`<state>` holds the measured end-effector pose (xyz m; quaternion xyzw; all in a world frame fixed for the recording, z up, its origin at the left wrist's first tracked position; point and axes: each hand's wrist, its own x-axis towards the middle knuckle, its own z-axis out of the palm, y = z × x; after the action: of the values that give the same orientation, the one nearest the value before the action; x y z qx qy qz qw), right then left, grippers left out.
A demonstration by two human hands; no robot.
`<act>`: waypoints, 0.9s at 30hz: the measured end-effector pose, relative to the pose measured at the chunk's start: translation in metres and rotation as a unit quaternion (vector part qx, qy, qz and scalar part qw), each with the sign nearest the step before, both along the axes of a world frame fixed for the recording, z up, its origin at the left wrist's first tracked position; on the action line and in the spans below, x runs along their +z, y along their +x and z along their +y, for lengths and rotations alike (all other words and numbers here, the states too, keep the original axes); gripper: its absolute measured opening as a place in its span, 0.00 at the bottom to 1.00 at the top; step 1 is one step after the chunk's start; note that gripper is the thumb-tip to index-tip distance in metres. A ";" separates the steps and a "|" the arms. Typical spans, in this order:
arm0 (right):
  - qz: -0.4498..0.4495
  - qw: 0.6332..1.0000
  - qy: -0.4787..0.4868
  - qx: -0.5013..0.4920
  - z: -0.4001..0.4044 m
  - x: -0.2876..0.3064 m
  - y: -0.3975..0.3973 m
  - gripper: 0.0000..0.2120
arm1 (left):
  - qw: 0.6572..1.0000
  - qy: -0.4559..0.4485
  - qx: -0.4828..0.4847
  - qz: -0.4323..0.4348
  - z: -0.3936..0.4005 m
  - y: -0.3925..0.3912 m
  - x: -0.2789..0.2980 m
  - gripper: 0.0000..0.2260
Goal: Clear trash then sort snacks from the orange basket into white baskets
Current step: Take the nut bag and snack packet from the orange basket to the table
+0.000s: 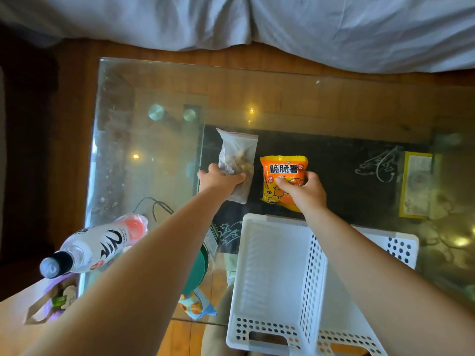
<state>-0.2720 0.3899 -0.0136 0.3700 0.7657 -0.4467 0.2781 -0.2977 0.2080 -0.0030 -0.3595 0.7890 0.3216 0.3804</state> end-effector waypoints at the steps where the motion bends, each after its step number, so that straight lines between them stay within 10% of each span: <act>1: -0.002 1.000 0.002 0.003 0.001 0.002 0.000 0.29 | 1.000 -0.025 -0.015 -0.007 0.000 0.000 0.000 0.34; 12: -0.035 0.997 -0.029 0.059 0.018 0.048 0.012 0.42 | 0.997 0.030 0.074 -0.020 -0.007 0.006 0.040 0.31; 21: -0.072 0.984 -0.149 0.062 0.015 0.147 0.056 0.24 | 0.941 0.231 0.228 0.093 0.009 0.054 0.154 0.04; 27: -0.081 0.974 -0.170 0.126 -0.008 0.207 0.104 0.10 | 0.897 0.296 0.305 0.118 -0.001 0.153 0.218 0.06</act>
<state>-0.1681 0.3816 0.1932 0.2531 0.6938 -0.5001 0.4521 -0.1450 0.2065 0.2154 -0.4127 0.5478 0.6812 0.2562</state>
